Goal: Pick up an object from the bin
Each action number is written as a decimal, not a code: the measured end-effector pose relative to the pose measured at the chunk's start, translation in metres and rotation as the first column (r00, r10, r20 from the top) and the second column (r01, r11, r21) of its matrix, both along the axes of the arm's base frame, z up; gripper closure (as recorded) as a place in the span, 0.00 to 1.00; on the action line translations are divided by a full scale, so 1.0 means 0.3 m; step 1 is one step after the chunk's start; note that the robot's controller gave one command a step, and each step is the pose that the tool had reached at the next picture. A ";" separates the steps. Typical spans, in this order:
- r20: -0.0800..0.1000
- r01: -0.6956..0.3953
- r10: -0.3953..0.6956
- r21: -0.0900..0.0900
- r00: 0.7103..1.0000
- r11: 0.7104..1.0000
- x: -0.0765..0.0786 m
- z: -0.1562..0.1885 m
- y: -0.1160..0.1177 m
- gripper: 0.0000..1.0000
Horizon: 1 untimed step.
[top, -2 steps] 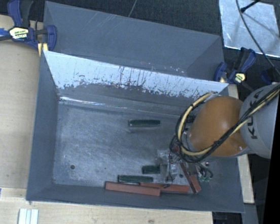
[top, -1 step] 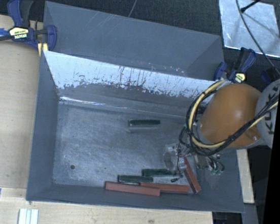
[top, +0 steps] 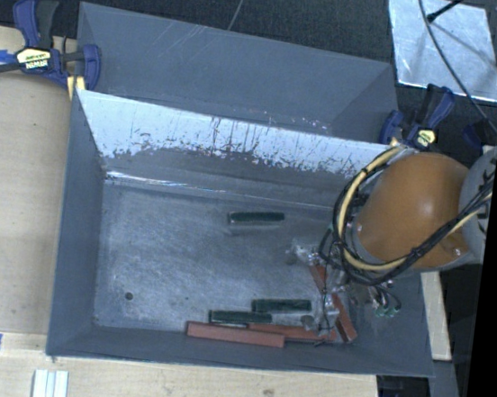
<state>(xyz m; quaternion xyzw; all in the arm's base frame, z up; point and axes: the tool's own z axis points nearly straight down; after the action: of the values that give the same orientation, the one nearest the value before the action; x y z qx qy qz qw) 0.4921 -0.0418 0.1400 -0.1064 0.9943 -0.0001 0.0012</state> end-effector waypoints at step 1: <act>-0.001 0.001 -0.001 0.000 1.000 1.000 -0.006 -0.014 0.002 0.00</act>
Offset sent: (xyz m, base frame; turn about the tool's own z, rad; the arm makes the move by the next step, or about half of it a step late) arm 0.0252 -0.0208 0.0860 -0.2568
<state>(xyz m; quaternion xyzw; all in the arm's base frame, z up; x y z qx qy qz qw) 0.4903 -0.0412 0.1359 -0.1060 0.9944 0.0000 0.0007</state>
